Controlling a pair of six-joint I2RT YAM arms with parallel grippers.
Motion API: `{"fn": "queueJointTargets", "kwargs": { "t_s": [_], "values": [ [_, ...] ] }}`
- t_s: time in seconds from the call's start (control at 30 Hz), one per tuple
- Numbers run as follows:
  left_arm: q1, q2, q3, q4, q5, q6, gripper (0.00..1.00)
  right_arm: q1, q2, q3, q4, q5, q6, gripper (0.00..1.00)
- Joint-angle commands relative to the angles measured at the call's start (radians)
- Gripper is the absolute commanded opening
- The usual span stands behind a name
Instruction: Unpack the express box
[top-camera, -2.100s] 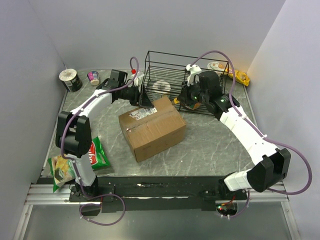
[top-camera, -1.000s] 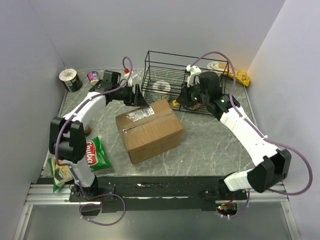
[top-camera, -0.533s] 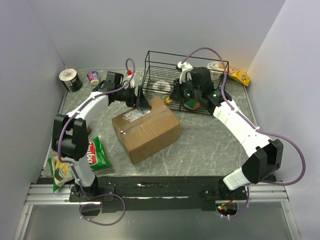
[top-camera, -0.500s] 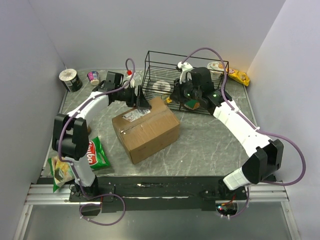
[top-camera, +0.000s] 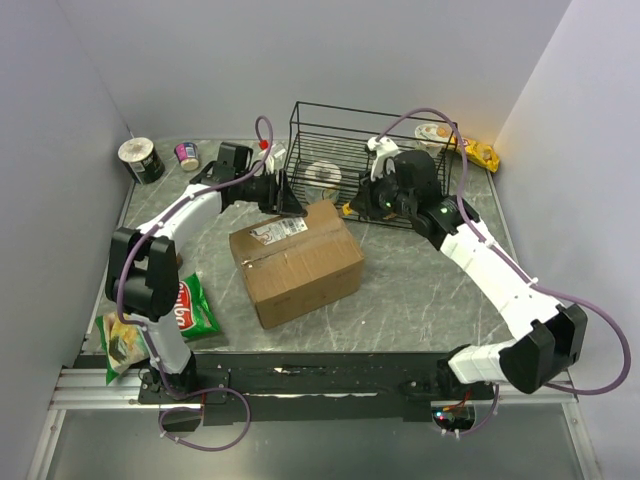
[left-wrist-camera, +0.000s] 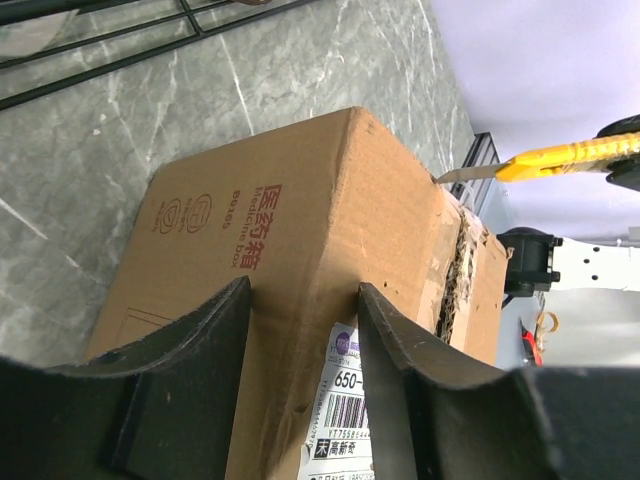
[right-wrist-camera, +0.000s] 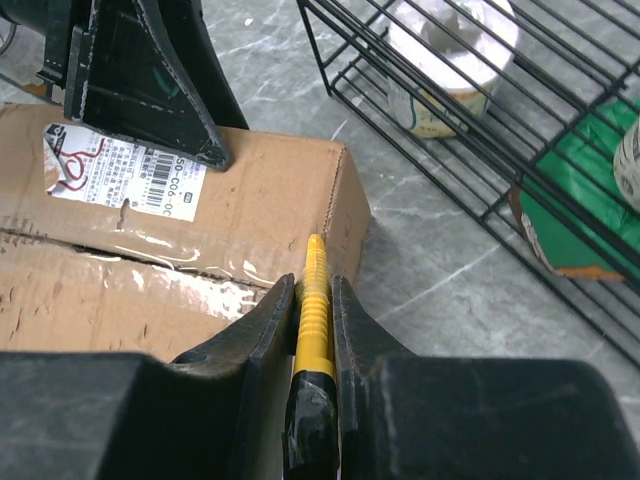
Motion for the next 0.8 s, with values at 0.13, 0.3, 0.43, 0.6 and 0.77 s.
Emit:
{"fn": "queueJointTargets", "kwargs": {
  "t_s": [0.13, 0.3, 0.43, 0.6, 0.77],
  "values": [
    [-0.006, 0.018, -0.043, -0.031, -0.061, 0.015, 0.32, 0.02, -0.037, -0.036, -0.051, 0.025, 0.015, 0.0],
    [-0.002, -0.025, -0.033, -0.042, 0.001, 0.059, 0.36, 0.022, 0.015, 0.02, -0.008, -0.002, -0.007, 0.0],
    [0.0, -0.079, 0.022, -0.087, -0.017, 0.151, 0.75, 0.028, 0.058, 0.059, 0.031, -0.025, -0.016, 0.0],
    [-0.002, -0.217, 0.074, -0.102, -0.233, 0.317, 0.79, 0.042, 0.133, 0.142, 0.057, -0.034, -0.027, 0.0],
    [-0.026, -0.384, -0.047, 0.067, -0.163, 0.412, 0.75, 0.043, 0.17, 0.169, 0.077, -0.024, -0.041, 0.0]
  ]
}}
